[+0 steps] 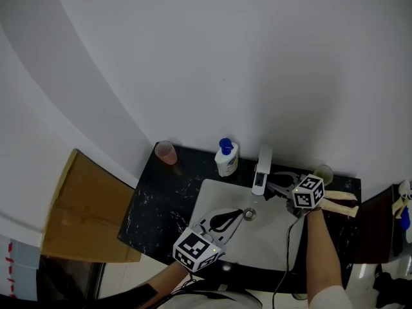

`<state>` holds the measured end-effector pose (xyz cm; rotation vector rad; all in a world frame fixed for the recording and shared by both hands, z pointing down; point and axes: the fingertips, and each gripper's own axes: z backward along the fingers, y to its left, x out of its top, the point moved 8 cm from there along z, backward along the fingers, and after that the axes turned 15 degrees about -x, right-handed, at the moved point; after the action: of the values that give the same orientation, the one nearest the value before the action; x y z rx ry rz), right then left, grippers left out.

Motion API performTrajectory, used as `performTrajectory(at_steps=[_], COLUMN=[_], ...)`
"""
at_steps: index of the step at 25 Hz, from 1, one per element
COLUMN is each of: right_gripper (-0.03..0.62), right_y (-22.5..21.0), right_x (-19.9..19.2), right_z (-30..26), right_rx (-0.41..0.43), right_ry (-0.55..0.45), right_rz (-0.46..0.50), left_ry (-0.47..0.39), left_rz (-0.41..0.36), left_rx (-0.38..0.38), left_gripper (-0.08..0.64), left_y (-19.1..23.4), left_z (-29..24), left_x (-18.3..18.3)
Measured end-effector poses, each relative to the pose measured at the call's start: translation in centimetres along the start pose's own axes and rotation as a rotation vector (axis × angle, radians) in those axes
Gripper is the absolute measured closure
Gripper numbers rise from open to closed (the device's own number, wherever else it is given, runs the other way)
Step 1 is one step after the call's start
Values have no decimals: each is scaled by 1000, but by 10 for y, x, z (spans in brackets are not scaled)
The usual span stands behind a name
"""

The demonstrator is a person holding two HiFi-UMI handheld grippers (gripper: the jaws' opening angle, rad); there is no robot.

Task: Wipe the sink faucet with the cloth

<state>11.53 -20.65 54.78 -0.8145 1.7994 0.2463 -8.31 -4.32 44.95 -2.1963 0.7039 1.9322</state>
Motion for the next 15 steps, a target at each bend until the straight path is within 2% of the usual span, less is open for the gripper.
performTrajectory(at_steps=[3,7,15], right_gripper=[474,474,472], right_y=[9,33,59], right_x=[-5,-13,-26], right_z=[-4,2,24], right_rx=[64,207,239], right_ry=[-6,19,-4], right_rz=[-39,-53,-68], left_ry=[-4,-11,-27], left_rz=[1,-5,-7], left_rx=[-4,4,16], left_gripper=[558,558,557], left_y=[-4,-4,-9], left_z=[-1,2,12], left_x=[1,2,6])
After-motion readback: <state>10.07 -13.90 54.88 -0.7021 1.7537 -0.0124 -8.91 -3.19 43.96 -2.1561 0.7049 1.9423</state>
